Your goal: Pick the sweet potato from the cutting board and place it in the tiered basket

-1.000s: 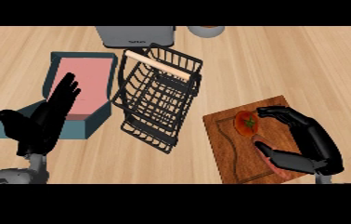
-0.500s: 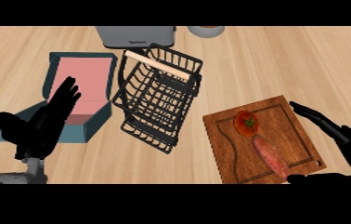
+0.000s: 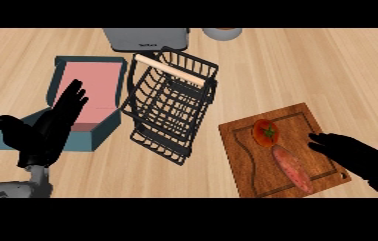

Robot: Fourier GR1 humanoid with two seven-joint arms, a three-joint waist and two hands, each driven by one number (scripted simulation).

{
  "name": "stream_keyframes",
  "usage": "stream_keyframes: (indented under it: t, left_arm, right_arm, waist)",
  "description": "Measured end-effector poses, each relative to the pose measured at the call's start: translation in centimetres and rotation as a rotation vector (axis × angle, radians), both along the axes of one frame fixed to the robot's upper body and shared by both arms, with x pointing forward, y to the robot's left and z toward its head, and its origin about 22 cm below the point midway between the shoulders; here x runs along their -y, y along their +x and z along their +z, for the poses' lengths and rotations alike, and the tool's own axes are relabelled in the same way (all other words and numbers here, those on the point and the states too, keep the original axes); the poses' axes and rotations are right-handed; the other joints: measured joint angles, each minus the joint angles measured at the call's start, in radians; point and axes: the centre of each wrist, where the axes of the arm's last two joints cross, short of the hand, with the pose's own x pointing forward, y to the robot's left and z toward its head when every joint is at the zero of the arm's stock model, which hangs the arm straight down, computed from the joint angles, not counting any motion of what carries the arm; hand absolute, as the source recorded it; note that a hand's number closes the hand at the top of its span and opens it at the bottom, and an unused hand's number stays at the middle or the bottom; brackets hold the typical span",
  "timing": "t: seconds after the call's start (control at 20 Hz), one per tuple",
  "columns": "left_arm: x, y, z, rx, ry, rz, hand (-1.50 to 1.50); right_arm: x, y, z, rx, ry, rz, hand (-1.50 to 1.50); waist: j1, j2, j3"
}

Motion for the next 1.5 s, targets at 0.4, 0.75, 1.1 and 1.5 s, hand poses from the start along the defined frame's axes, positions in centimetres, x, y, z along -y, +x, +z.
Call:
stream_keyframes:
  t: [0.4, 0.75, 1.1, 1.5]
  left_arm:
    - [0.1, 0.4, -0.1, 0.009, -0.013, -0.022, 0.00]
    - [0.6, -0.3, 0.0, -0.001, 0.000, -0.021, 0.00]
    - [0.3, 0.1, 0.0, -0.005, -0.009, -0.018, 0.00]
    - [0.3, 0.2, -0.4, 0.008, -0.001, -0.018, 0.00]
  right_arm:
    - [-4.9, -2.1, -1.2, -0.042, -0.090, -0.057, -1.50]
    - [-5.5, -1.6, -5.7, -0.058, -0.143, -0.139, -1.50]
    - [-5.5, -0.9, -9.7, -0.028, -0.172, -0.164, -1.50]
    - [-3.6, 1.0, -11.5, 0.054, -0.186, -0.191, -1.50]
  waist:
    - [0.014, 0.002, 0.003]
    - [0.019, 0.004, 0.003]
    - [0.018, 0.004, 0.003]
    - [0.018, 0.003, 0.005]
